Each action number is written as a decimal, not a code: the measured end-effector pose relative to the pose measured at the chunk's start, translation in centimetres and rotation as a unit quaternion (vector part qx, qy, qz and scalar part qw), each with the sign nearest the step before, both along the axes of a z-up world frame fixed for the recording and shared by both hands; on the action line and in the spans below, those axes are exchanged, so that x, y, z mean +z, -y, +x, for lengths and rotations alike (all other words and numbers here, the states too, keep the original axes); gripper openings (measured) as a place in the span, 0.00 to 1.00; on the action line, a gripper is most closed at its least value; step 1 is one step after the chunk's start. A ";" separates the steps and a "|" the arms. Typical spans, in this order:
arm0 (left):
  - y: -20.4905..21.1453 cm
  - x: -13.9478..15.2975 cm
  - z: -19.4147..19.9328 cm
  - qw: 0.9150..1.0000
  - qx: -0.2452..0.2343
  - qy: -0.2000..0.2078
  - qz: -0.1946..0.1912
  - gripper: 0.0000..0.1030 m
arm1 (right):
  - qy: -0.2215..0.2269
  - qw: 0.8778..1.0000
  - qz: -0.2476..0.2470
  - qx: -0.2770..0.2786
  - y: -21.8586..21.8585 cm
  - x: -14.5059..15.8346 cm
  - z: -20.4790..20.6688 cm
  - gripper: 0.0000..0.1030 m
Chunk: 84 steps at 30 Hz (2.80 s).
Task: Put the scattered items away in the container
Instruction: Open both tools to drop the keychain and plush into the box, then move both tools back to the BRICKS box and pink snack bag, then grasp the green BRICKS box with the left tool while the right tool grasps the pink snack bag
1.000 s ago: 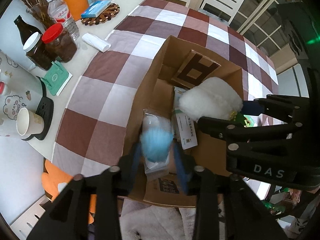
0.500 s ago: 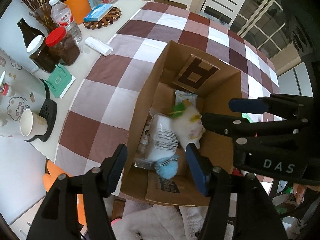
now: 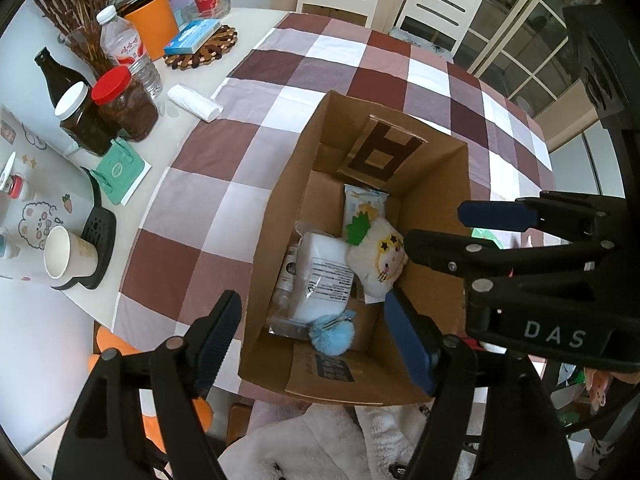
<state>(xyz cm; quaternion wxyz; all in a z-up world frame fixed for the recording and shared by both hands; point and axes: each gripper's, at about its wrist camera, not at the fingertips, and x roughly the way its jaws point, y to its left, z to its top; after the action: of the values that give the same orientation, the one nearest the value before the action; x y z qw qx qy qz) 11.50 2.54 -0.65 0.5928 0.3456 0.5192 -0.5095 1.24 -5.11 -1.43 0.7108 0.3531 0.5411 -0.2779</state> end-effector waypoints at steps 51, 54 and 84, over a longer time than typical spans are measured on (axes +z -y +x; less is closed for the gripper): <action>-0.1 -0.3 -25.0 0.957 -0.289 0.028 0.010 0.79 | 0.016 0.939 -0.001 -0.342 -9.0 -0.5 -29.8 0.55; 0.0 -0.5 -26.0 0.955 -0.297 0.024 0.012 0.79 | 0.017 0.933 -0.003 -0.359 -9.8 -0.6 -31.2 0.55; 10.4 -13.2 -30.0 0.955 -0.277 0.089 0.055 0.80 | 0.089 0.824 0.107 -0.550 -0.9 -14.1 -40.4 0.57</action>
<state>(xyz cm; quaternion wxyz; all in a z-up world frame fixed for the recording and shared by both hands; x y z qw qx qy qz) -18.53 -7.86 -13.86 0.4522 0.5517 0.3755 -0.5916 -39.19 -4.22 -15.48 0.4432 0.6888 0.2183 -0.5305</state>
